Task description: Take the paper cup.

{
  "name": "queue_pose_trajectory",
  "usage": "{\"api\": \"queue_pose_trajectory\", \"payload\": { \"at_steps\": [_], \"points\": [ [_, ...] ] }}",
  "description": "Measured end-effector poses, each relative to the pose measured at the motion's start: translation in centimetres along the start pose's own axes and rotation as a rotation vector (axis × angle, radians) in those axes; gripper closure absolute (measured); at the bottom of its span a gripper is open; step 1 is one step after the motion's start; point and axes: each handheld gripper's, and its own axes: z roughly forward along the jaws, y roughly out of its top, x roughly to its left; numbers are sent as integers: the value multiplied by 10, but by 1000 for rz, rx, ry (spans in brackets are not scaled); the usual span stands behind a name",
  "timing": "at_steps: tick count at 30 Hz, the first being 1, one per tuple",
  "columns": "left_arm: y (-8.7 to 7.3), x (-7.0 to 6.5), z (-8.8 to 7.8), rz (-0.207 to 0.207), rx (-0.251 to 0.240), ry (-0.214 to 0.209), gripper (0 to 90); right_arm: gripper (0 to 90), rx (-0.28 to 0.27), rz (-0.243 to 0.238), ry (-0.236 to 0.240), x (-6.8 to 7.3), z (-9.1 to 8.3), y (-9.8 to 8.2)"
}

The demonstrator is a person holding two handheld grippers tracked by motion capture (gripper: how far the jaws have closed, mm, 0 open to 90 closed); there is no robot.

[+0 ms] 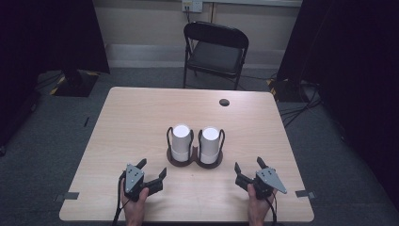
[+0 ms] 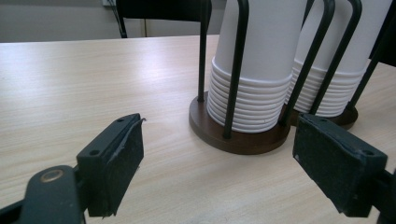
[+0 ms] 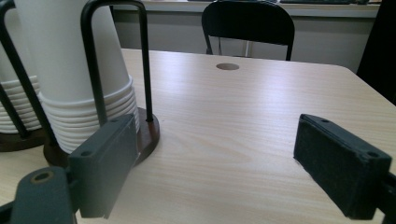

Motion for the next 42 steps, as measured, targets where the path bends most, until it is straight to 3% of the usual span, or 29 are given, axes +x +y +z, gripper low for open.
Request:
{"api": "queue_pose_trajectory", "payload": {
  "at_steps": [5, 11, 22, 34, 42],
  "points": [
    [2, 3, -2, -13, -13, -41, 162, 131, -4, -9, 14, 1, -1, 0],
    [4, 4, -1, -34, 8, -59, 162, 135, -4, -6, 21, 0, -1, 0],
    [15, -5, 1, -69, 13, -128, 171, 151, -12, 2, 41, 0, -3, -1],
    [35, -20, 1, -20, 1, -185, 194, 159, -10, 11, 44, -1, -3, -1],
    [50, -26, 9, 20, 14, -262, 257, 160, 0, 9, 46, -1, -2, 0]
  ]
}}
